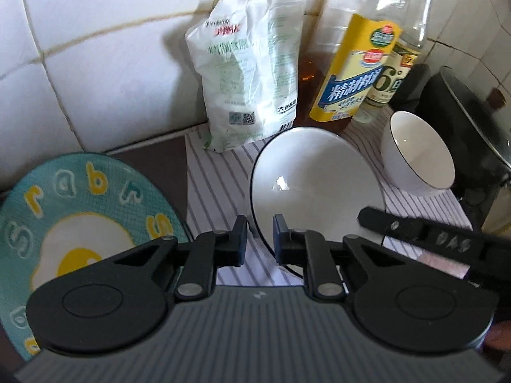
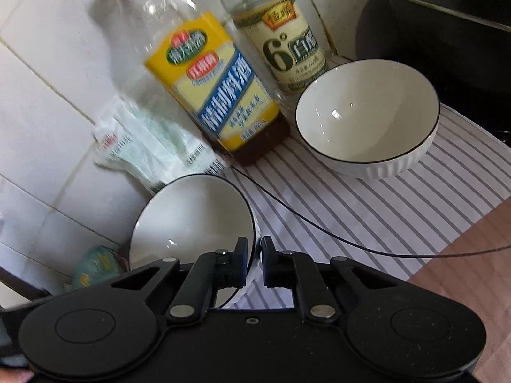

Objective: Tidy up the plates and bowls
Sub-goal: 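Lift the second white bowl and carry it over the first bowl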

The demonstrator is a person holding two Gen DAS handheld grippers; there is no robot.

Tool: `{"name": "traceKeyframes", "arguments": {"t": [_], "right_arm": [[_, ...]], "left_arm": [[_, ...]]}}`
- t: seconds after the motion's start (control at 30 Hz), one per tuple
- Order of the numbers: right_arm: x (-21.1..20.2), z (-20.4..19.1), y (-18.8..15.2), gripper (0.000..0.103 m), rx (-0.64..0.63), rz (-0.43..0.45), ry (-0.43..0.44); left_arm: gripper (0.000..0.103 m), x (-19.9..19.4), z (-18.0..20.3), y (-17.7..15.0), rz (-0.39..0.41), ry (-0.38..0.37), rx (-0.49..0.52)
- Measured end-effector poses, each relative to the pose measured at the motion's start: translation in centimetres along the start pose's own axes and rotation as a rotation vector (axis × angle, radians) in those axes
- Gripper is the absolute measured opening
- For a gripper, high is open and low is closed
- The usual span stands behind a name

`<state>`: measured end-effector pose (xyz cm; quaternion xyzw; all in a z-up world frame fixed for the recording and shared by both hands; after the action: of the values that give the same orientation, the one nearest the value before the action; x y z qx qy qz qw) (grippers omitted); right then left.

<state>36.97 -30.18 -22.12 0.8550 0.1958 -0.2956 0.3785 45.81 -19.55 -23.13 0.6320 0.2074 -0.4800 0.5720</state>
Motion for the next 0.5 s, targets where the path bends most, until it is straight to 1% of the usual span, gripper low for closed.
{"name": "traceKeyframes", "arguments": {"t": [0.07, 0.13, 0.3, 0.4, 0.5], "right_arm": [[-0.7, -0.1, 0.1, 0.013, 0.015, 0.003, 0.033], [-1.3, 0.0, -0.3, 0.013, 0.038, 0.005, 0.047], [-3.5, -0.8, -1.9, 0.013, 0.040, 0.011, 0.055], [-5.3, -1.1, -3.1, 0.012, 0.090, -0.022, 0.050], [-7.8, -2.2, -3.6, 0.013, 0.113, 0.004, 0.069]], "left_arm": [[0.015, -0.9, 0.0, -0.1, 0.008, -0.013, 0.006], [0.015, -1.9, 0.2, -0.1, 0.021, -0.012, 0.016], [0.015, -5.5, 1.0, -0.1, 0.074, 0.000, 0.071], [0.014, -7.8, 1.2, -0.5, 0.098, -0.010, 0.102], [0.015, -9.9, 1.1, -1.0, 0.116, -0.008, 0.122]]}}
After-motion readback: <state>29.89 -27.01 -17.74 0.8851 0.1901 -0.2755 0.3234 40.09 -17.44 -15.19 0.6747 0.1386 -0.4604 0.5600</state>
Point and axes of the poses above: each gripper's, at about its wrist camera, not at the fingertips, and x roughly the way its jaws point, z to its right, y to its top, the point moved 8 cm from there along x, roughly the way its jaws point, and after that the axes turned 7 degrees about y, right-handed, at the moved point
